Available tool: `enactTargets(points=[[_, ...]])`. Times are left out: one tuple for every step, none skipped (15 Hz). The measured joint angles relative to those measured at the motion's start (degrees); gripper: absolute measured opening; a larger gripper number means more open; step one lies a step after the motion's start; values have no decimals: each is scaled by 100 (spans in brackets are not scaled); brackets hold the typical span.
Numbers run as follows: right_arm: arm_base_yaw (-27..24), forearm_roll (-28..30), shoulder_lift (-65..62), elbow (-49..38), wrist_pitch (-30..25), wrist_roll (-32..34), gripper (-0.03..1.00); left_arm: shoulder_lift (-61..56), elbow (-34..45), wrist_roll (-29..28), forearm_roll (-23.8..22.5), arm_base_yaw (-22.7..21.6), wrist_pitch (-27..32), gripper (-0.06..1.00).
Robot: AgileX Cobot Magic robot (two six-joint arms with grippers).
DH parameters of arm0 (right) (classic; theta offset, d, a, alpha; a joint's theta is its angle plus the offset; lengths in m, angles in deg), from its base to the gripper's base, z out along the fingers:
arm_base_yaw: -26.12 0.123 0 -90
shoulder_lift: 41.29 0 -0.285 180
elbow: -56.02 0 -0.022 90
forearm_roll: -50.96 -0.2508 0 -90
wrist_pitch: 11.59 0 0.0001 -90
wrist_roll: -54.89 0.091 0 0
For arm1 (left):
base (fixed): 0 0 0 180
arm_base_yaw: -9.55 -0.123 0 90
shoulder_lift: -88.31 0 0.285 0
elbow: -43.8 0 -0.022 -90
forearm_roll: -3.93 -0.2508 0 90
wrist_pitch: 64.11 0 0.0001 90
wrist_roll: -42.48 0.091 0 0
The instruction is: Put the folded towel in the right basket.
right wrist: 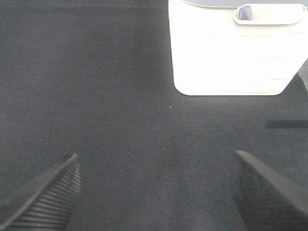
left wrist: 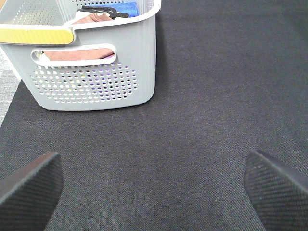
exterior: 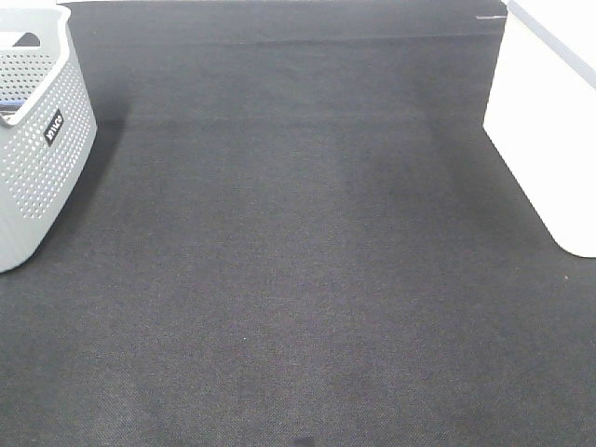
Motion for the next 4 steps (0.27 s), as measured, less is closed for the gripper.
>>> enactTargets(points=[[0, 0, 0, 0, 0, 0, 80, 0, 0, 0, 0, 0, 0, 97], [0, 0, 0, 0, 0, 0, 80, 0, 0, 0, 0, 0, 0, 97], [0, 0, 0, 0, 0, 0, 80, 0, 0, 0, 0, 0, 0, 97], [0, 0, 0, 0, 0, 0, 80, 0, 0, 0, 0, 0, 0, 97]])
